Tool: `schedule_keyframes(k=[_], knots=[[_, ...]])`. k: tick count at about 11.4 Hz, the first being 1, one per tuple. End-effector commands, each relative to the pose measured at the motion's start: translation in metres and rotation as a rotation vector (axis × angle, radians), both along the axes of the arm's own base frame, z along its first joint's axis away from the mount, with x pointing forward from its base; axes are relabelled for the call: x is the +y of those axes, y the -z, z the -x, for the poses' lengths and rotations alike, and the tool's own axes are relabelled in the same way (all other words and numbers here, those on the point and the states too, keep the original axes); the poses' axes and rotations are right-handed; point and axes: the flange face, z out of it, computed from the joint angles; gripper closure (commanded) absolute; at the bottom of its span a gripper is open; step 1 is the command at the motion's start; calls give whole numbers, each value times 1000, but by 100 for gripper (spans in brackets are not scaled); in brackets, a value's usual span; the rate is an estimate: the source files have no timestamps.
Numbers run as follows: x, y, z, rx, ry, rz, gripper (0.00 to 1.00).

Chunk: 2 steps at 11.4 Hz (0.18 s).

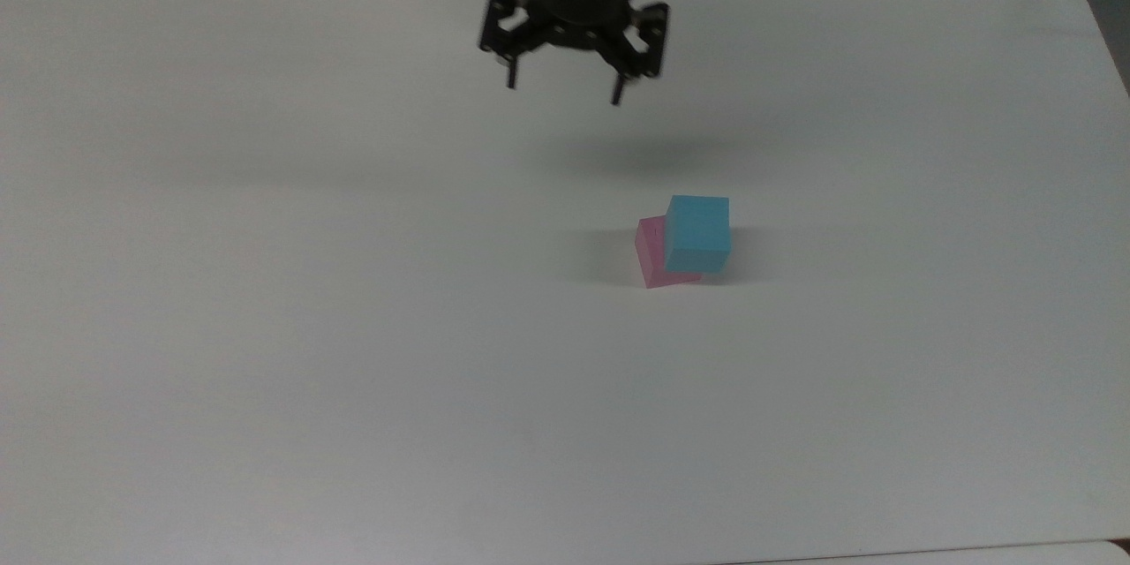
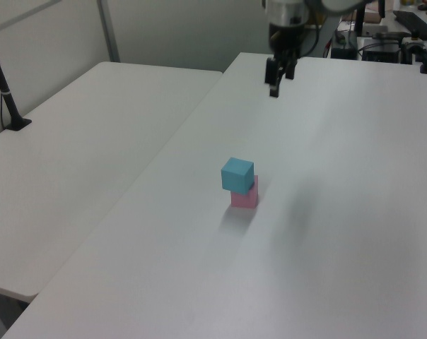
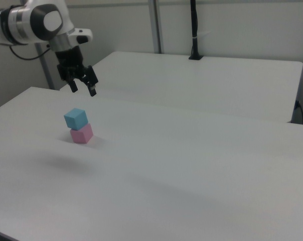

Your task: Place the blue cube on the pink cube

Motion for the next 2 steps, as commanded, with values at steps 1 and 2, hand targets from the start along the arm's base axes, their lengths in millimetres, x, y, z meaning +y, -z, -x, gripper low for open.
schedule_keyframes(k=[1, 2], knots=[[-49, -28, 32, 46, -43, -53, 0], [-50, -27, 34, 65, -38, -51, 0]])
